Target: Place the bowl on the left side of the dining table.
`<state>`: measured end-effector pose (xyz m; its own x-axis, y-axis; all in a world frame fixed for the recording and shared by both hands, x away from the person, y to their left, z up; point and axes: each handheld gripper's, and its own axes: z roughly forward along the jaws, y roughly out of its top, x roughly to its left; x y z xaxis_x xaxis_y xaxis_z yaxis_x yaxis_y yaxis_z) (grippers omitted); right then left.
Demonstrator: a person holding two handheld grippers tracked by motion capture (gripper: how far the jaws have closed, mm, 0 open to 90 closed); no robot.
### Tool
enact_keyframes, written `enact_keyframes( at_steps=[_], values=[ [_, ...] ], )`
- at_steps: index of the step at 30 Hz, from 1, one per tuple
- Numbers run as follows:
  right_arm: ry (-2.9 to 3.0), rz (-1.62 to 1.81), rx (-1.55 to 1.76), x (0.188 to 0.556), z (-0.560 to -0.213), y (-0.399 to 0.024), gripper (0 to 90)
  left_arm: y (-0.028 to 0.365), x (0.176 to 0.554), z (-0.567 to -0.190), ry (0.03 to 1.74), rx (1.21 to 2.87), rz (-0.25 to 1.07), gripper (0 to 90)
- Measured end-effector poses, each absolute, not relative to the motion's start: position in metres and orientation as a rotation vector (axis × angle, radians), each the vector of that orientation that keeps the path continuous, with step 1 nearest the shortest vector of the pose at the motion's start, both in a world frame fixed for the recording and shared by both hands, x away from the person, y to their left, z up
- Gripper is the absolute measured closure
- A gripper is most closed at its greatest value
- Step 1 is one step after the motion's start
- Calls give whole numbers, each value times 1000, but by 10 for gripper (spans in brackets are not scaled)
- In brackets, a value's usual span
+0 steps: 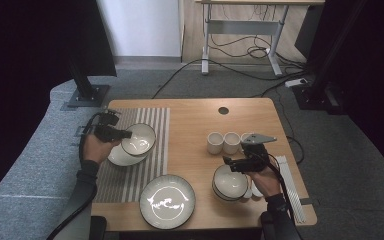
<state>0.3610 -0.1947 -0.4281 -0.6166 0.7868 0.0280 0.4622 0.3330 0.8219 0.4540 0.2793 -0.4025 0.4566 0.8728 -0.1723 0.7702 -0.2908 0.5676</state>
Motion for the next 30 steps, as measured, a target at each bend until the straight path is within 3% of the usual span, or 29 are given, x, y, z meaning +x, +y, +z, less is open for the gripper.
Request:
enact_keyframes(
  at_steps=[30],
  values=[
    [2019, 1144, 1127, 337, -466, -229, 133, 322, 488, -429, 1547, 2057, 198, 836]
  ],
)
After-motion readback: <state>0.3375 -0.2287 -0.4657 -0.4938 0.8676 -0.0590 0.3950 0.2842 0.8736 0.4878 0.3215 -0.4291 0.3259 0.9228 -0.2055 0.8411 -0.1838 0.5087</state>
